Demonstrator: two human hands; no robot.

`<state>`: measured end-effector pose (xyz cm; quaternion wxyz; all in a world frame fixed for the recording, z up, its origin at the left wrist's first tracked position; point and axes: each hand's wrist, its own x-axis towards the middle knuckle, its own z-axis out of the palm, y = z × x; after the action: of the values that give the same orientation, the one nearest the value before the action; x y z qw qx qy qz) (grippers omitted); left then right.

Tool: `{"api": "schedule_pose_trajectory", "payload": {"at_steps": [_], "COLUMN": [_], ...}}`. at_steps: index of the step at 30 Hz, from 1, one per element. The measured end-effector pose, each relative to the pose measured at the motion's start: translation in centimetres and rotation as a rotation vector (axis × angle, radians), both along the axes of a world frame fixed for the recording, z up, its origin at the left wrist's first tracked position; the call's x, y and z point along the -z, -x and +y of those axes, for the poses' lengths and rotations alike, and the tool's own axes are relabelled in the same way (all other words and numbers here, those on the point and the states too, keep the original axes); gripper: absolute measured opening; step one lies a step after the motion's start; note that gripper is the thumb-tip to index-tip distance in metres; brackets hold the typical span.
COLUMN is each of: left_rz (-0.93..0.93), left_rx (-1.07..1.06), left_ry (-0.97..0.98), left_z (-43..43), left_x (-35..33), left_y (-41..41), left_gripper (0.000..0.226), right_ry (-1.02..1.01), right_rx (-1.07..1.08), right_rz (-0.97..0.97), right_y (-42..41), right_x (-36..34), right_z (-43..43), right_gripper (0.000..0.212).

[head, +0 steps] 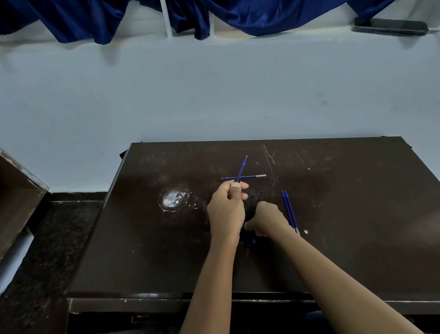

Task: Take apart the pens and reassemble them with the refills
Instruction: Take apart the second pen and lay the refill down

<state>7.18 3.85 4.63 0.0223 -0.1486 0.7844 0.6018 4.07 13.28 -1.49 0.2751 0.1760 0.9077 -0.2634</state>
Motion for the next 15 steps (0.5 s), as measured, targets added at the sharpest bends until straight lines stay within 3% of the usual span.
{"api": "schedule_pose_trajectory", "payload": {"at_steps": [10,12,15], "left_rz": [0.003,0.003,0.0], "left_rx": [-0.002,-0.001,0.011], "left_ry": [0.004,-0.001,0.006], "left_z": [0.0,0.0,0.0], "left_x": [0.0,0.0,0.1], "left_y": [0.0,0.0,0.1], "left_gripper": [0.027,0.027,0.027], "right_ry": [0.158,0.189,0.569], "right_rx": [0.156,0.242,0.467], "right_rz": [-0.106,0.108,0.481], "right_y": [0.9,1.5,2.1], "right_x": [0.1,-0.9,-4.0], "right_z": [0.7,1.3,2.4], "right_gripper": [0.02,0.017,0.013]}}
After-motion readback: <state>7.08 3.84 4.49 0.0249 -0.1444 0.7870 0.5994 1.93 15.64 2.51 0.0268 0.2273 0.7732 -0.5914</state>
